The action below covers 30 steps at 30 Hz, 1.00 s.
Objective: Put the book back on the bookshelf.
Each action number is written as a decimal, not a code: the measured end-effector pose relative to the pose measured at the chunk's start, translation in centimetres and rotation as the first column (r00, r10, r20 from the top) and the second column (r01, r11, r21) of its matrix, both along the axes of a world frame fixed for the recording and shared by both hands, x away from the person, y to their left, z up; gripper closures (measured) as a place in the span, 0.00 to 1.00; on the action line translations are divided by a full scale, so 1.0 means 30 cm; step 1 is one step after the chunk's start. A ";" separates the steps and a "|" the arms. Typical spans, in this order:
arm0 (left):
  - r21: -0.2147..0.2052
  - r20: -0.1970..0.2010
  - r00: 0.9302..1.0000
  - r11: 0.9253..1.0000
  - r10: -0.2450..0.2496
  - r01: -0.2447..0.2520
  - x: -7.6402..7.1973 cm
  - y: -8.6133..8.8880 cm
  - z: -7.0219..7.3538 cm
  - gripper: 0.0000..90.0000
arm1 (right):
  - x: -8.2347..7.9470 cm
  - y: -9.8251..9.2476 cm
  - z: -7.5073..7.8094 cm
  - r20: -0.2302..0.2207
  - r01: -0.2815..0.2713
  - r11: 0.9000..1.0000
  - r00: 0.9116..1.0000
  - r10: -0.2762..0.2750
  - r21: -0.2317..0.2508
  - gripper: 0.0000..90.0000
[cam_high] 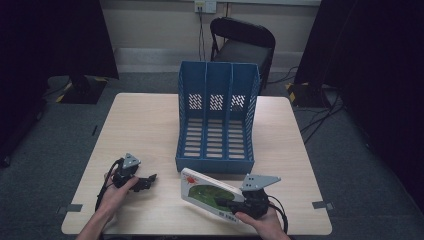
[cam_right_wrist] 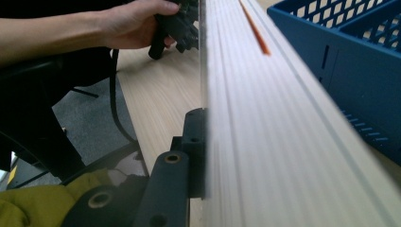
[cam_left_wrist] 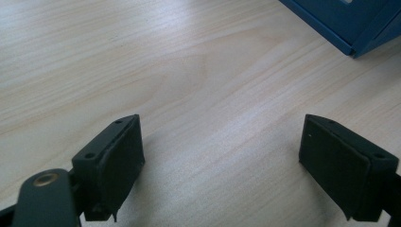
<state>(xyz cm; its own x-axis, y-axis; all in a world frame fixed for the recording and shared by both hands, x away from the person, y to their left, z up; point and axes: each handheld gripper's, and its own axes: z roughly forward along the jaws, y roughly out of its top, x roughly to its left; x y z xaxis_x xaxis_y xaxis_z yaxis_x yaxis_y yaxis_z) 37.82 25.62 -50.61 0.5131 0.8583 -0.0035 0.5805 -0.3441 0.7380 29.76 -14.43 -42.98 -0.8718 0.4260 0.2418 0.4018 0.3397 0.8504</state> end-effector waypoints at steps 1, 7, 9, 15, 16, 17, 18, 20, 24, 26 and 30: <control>0.000 0.000 1.000 1.000 0.000 0.000 0.000 0.000 0.000 0.16 | -0.002 0.000 0.006 0.001 -0.002 1.000 1.000 0.002 0.002 0.85; -0.001 0.000 1.000 1.000 0.003 -0.003 -0.001 -0.001 0.000 0.16 | -0.008 -0.004 0.049 0.019 0.000 1.000 1.000 -0.001 0.015 0.85; -0.001 0.000 1.000 1.000 0.004 -0.004 -0.001 -0.001 0.000 0.16 | -0.009 -0.008 0.065 0.031 0.006 1.000 0.999 -0.007 0.020 0.85; -0.001 0.000 1.000 1.000 0.007 -0.007 -0.001 -0.001 0.000 0.16 | 0.006 -0.034 0.112 0.065 0.050 0.998 0.997 -0.053 0.047 0.85; -0.001 0.000 1.000 1.000 0.007 -0.007 -0.001 -0.001 0.000 0.16 | 0.011 -0.040 0.122 0.070 0.059 0.997 0.996 -0.063 0.050 0.85; -0.001 0.000 1.000 1.000 0.007 -0.007 -0.001 -0.001 0.000 0.16 | 0.014 -0.044 0.130 0.075 0.066 0.996 0.995 -0.069 0.054 0.85; -0.001 0.000 1.000 1.000 0.007 -0.007 -0.001 -0.001 0.000 0.16 | 0.016 -0.047 0.137 0.077 0.071 0.996 0.994 -0.075 0.055 0.85; -0.001 0.000 1.000 1.000 0.007 -0.007 -0.001 -0.001 0.000 0.15 | 0.025 -0.054 0.164 0.087 0.094 0.995 0.991 -0.097 0.037 0.85; -0.001 0.000 1.000 1.000 0.008 -0.008 -0.001 -0.003 -0.001 0.15 | 0.046 -0.070 0.206 0.100 0.142 0.989 0.985 -0.144 0.034 0.85; -0.001 0.001 1.000 1.000 0.009 -0.009 -0.001 -0.003 -0.001 0.15 | 0.058 -0.079 0.223 0.114 0.160 0.987 0.980 -0.163 0.031 0.85; -0.001 0.000 1.000 1.000 0.008 -0.008 0.000 -0.004 -0.001 0.14 | 0.091 -0.098 0.258 0.151 0.211 0.977 0.965 -0.213 0.026 0.85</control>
<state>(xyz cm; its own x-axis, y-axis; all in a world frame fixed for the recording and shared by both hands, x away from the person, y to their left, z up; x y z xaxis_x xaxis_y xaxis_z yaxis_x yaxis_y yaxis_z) 37.81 25.51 -50.63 0.5059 0.8626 -0.0042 0.5837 -0.3388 0.7379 32.50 -17.37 -35.23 -0.7887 0.6033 0.1182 0.3295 0.2524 0.9098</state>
